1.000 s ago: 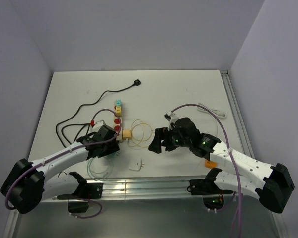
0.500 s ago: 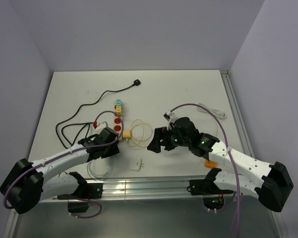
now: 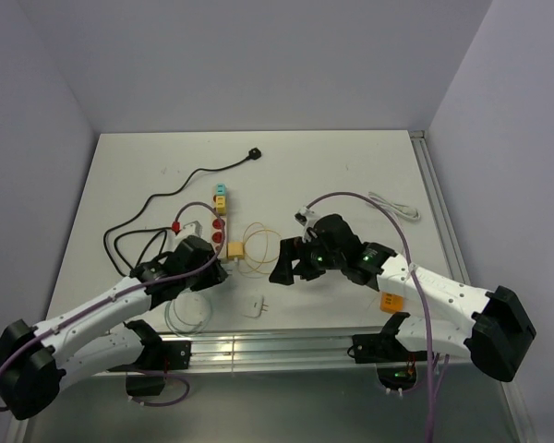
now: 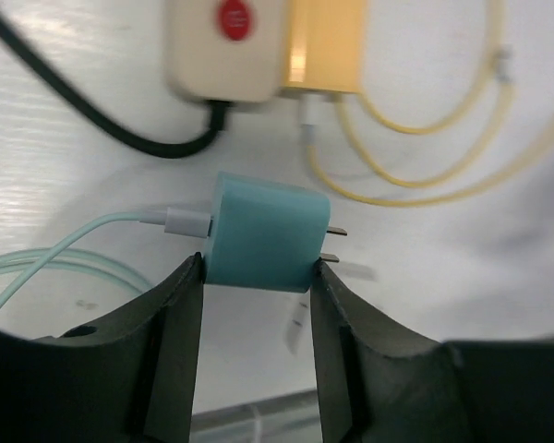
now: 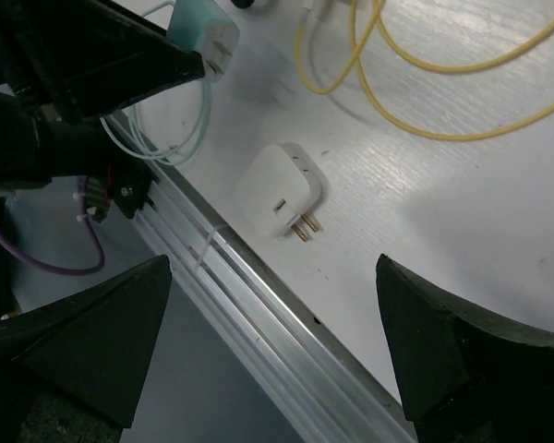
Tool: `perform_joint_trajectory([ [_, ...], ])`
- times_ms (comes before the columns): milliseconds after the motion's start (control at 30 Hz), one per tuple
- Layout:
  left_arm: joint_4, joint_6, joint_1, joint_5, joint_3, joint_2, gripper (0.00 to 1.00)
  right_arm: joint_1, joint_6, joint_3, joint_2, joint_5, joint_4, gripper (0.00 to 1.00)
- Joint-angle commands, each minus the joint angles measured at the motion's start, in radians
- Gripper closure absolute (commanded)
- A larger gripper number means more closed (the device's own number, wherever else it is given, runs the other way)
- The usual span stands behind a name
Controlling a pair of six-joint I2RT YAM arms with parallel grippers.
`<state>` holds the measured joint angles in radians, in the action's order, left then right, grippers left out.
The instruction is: Insert the plug
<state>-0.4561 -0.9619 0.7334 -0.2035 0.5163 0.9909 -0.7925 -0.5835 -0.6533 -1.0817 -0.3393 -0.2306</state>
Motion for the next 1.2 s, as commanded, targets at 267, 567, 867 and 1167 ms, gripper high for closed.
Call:
perform_joint_trajectory([
  [267,0.247,0.077,0.141,0.208,0.109,-0.221,1.00,-0.013,-0.173,-0.108,-0.015,-0.081,0.120,0.06],
  [567,0.252,0.206,0.429,-0.025,0.284,-0.043,1.00,-0.065,-0.265,-0.158,0.112,0.029,0.073,0.09],
  [867,0.303,0.270,0.601,-0.204,0.307,0.002,1.00,-0.065,-0.263,-0.115,0.203,0.065,-0.001,0.12],
  [1167,0.336,0.284,0.636,-0.234,0.200,-0.136,1.00,0.013,-0.253,-0.091,0.316,0.114,-0.095,0.13],
])
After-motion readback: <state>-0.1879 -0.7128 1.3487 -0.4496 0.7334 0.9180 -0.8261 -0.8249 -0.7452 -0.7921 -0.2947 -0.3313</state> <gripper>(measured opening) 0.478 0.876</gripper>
